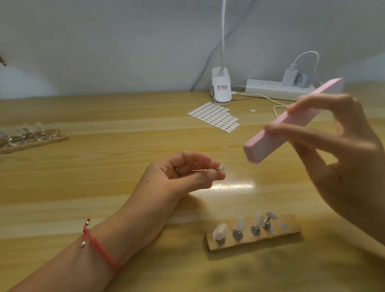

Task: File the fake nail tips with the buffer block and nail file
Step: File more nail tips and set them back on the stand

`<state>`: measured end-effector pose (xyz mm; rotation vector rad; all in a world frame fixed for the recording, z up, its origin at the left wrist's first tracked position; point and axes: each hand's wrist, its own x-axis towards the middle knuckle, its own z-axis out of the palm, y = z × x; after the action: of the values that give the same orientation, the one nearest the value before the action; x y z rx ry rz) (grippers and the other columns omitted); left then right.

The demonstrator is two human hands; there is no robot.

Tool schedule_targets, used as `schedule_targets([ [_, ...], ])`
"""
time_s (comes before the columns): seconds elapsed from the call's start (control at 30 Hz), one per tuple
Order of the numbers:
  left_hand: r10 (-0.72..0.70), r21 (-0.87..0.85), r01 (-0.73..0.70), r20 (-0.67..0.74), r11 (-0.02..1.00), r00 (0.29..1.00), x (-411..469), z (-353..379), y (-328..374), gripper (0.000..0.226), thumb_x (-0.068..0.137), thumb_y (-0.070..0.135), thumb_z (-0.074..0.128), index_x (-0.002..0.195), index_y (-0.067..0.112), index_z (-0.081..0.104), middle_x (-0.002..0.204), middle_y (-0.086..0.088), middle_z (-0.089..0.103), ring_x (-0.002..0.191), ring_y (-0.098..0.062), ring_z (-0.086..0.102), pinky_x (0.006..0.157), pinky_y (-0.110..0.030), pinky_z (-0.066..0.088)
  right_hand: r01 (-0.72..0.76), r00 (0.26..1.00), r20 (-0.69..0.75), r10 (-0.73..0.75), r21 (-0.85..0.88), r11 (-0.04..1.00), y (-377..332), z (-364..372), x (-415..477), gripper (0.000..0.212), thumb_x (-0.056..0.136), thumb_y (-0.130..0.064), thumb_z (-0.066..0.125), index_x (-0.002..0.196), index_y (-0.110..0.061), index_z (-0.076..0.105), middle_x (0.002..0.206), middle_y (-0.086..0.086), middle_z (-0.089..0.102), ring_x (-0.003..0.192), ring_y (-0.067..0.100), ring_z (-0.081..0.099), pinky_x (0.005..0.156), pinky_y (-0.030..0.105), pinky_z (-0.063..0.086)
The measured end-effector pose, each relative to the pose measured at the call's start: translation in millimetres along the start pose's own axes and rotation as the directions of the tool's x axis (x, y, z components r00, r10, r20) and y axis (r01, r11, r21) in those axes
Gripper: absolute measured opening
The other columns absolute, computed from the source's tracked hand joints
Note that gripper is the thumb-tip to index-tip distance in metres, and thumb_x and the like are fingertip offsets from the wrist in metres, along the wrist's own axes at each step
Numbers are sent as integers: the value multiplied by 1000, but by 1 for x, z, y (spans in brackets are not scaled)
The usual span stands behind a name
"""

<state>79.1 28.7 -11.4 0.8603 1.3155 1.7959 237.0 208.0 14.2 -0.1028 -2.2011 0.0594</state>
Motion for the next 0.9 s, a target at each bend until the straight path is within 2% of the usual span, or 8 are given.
schedule_targets([
  [0.1, 10, -67, -12, -35, 998, 999, 1, -1, -1, 16, 54, 21, 80, 68, 23, 73, 90, -8, 75, 83, -17, 73, 67, -21, 56, 142, 987, 68, -146, 59, 988, -11, 8, -5, 48, 86, 4, 61, 121, -29, 62, 119, 12, 52, 120, 22, 42, 112, 54, 35],
  [0.2, 36, -87, -41, -59, 995, 998, 1, -1, -2, 22, 52, 18, 81, 63, 26, 64, 86, -8, 75, 80, -16, 73, 67, -21, 55, 220, 965, 135, -226, 54, 974, -16, 14, -11, 53, 88, 3, 62, 125, -35, 63, 122, 8, 49, 123, 27, 46, 112, 65, 27],
  [0.4, 39, 9, -40, 49, 999, 998, -1, 0, 1, 30, 67, 5, 73, 67, 20, 46, 75, -4, 72, 65, -11, 65, 61, -15, 49, 195, 978, 77, -196, 19, 981, -11, 9, -5, 36, 92, -3, 58, 122, -24, 59, 123, 9, 47, 123, 31, 44, 110, 66, 29],
  [0.5, 50, 7, -50, 86, 999, 995, -4, 2, 3, 37, 71, 3, 69, 68, 16, 34, 73, -3, 72, 64, -8, 64, 62, -14, 48, 275, 955, 101, -278, 44, 961, -17, 13, -9, 33, 97, -6, 55, 123, -27, 57, 122, 7, 47, 123, 27, 43, 112, 67, 26],
  [0.63, 60, 77, -66, 73, 995, 995, -4, 4, 5, 49, 68, 4, 78, 66, 15, 30, 73, -3, 72, 66, -10, 65, 64, -14, 49, 224, 972, 65, -226, 27, 974, -10, 9, -2, 38, 93, 0, 59, 122, -24, 56, 122, 8, 49, 121, 30, 43, 109, 66, 30],
  [0.73, 55, 54, -59, 70, 997, 996, -5, 4, 4, 45, 72, 3, 76, 64, 17, 33, 82, -9, 73, 72, -15, 66, 64, -16, 50, 259, 960, 75, -270, 128, 957, -22, 17, -8, 33, 97, -2, 54, 118, -26, 61, 118, 8, 55, 120, 26, 46, 111, 66, 28],
  [0.8, 77, 39, -80, 67, 996, 995, -4, 4, 3, 41, 74, 3, 73, 61, 18, 37, 88, -12, 73, 74, -15, 66, 66, -16, 50, 211, 971, 83, -226, 157, 965, -21, 17, -8, 38, 93, 5, 56, 117, -24, 62, 115, 10, 56, 116, 27, 48, 109, 59, 34],
  [0.9, 128, 89, -136, 90, 987, 988, -5, 5, 1, 35, 75, 2, 67, 63, 18, 38, 86, -8, 71, 72, -11, 64, 68, -16, 49, 79, 989, 101, -103, 221, 972, -16, 13, -4, 43, 87, 8, 59, 118, -21, 61, 113, 12, 54, 109, 31, 50, 100, 39, 41],
])
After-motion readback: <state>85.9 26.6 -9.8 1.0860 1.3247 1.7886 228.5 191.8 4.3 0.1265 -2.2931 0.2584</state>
